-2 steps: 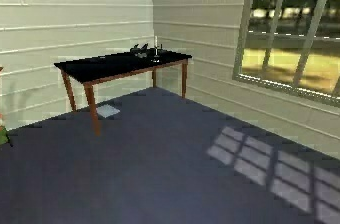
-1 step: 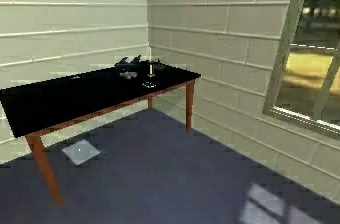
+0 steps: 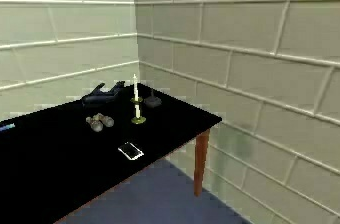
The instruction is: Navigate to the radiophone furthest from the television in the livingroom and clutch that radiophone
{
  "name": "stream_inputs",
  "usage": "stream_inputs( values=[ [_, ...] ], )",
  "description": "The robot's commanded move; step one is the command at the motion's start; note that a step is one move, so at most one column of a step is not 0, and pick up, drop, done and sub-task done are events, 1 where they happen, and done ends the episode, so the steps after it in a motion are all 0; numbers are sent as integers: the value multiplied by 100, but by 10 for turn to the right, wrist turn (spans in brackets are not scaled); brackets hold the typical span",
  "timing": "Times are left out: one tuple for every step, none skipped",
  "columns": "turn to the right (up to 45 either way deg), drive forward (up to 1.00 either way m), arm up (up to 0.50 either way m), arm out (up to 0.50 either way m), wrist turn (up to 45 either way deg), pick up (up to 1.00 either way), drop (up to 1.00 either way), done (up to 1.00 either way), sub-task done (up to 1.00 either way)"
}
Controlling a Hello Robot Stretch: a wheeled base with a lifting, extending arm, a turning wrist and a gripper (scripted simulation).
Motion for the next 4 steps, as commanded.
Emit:
stream_inputs(
  values=[
    [-450, 0, 0, 0, 0, 0, 0, 0, 0],
    [-450, 0, 0, 0, 0, 0, 0, 0, 0],
    [-120, 0, 0, 0, 0, 0, 0, 0, 0],
    [0, 0, 50, 0, 0, 0, 0, 0, 0]
  ],
)
